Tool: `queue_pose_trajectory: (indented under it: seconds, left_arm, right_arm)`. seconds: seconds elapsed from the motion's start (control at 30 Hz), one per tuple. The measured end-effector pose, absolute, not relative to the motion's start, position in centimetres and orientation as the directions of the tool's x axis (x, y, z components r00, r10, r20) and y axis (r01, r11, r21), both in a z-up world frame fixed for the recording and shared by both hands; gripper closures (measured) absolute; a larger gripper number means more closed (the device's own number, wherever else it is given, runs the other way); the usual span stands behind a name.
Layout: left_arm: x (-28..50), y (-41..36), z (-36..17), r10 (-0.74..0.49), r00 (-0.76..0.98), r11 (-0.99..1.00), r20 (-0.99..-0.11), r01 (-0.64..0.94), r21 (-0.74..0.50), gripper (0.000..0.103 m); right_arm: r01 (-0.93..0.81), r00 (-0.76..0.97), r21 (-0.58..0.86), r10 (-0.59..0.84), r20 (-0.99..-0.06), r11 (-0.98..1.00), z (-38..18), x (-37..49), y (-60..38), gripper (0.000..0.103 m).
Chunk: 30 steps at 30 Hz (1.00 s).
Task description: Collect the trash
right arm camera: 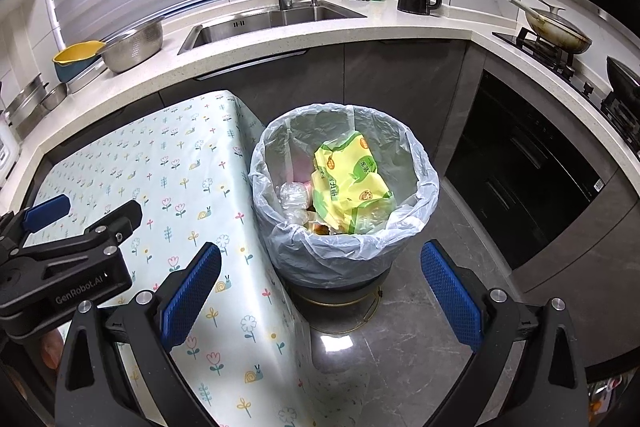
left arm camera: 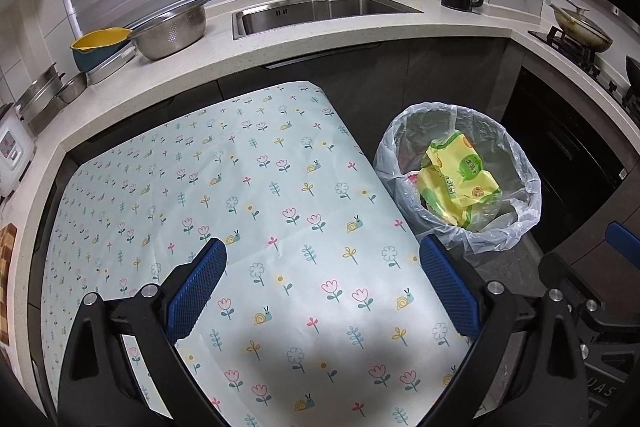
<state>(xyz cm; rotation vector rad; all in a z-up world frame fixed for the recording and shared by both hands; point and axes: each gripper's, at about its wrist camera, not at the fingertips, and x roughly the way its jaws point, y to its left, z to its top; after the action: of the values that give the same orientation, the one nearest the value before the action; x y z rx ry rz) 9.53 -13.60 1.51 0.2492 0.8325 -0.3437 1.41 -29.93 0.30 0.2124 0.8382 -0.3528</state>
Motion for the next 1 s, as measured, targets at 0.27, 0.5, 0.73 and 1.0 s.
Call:
queue_pose_trajectory:
  seconds: [0.27, 0.5, 0.73, 1.0]
  left_arm:
    - [9.56, -13.53, 1.21, -0.200, 0.619, 0.912, -0.759, 0.400, 0.086, 0.010]
    - [9.46, -13.60, 1.12, -0.201, 0.618, 0.910, -0.760, 0.404, 0.088, 0.010]
    - [9.21, -13.64, 1.00, -0.205, 0.613, 0.907, -0.763, 0.412, 0.087, 0.010]
    - [9.17, -13.74, 0.92, -0.223, 0.597, 0.902, -0.771, 0.427, 0.070, 0.010]
  right_arm:
    - [0.386, 0.610, 0.045, -0.218, -0.762, 0.921, 0.10, 1.61, -29.96, 0.007]
    - [0.386, 0.610, 0.046, -0.217, -0.762, 0.921, 0.05, 1.54, -30.03, 0.007]
    - [0.386, 0.611, 0.047, -0.217, -0.762, 0.921, 0.04, 1.51, -30.01, 0.007]
    - [0.386, 0.609, 0.043, -0.219, -0.762, 0.922, -0.01, 1.49, -30.07, 0.007]
